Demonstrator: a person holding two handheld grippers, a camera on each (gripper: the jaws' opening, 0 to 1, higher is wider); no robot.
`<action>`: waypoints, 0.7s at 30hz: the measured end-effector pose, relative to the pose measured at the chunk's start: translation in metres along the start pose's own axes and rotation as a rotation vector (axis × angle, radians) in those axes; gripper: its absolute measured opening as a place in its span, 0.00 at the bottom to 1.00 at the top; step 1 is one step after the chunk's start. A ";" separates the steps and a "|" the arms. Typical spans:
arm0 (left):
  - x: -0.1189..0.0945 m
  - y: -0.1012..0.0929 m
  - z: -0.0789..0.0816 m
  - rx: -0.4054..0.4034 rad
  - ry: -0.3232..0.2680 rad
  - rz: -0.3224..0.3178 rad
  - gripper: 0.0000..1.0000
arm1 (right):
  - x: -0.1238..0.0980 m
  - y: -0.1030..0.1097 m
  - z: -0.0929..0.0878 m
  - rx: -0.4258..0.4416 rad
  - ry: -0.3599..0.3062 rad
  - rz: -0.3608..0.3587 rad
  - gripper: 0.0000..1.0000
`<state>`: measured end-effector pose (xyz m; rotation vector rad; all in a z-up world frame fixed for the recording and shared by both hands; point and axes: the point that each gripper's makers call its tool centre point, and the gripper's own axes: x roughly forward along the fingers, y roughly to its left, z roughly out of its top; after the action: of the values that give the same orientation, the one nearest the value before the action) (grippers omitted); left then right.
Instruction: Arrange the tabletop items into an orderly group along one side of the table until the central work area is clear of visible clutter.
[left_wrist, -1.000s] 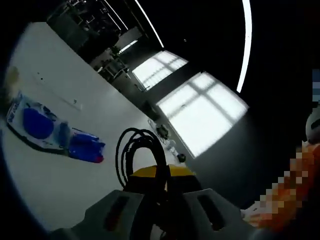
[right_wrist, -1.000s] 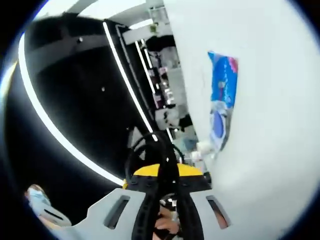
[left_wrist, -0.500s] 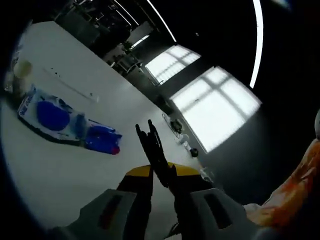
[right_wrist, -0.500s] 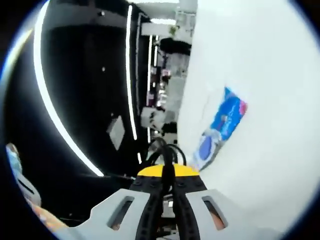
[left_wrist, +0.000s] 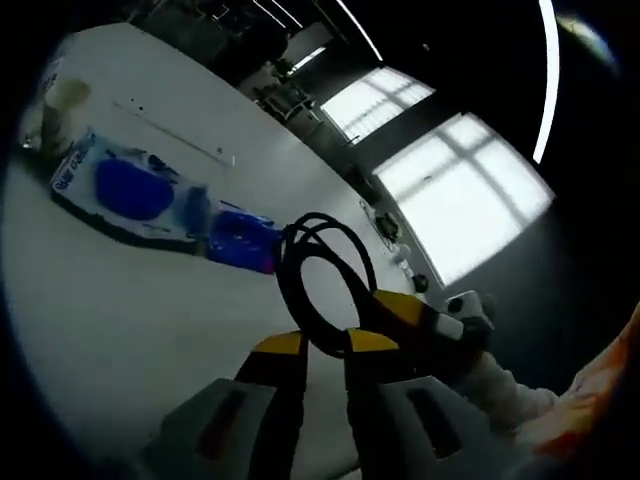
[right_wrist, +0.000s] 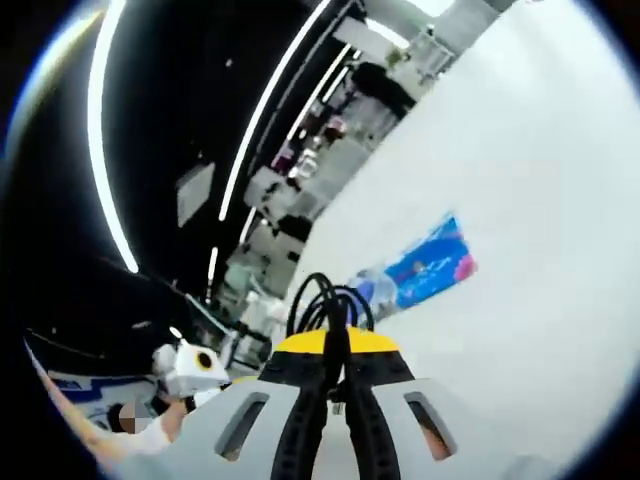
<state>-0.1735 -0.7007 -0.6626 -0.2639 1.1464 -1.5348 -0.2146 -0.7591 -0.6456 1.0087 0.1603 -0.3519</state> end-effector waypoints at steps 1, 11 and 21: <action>0.005 0.005 -0.002 -0.001 0.007 0.013 0.12 | 0.002 -0.004 -0.001 0.001 0.003 -0.009 0.02; 0.033 0.032 -0.009 -0.039 0.073 0.077 0.13 | 0.018 -0.039 -0.002 -0.075 0.042 -0.106 0.02; 0.046 0.052 -0.020 -0.050 0.121 0.137 0.13 | 0.028 -0.067 -0.012 -0.148 0.092 -0.188 0.03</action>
<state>-0.1700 -0.7237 -0.7314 -0.1242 1.2734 -1.4177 -0.2124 -0.7873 -0.7134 0.8657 0.3608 -0.4585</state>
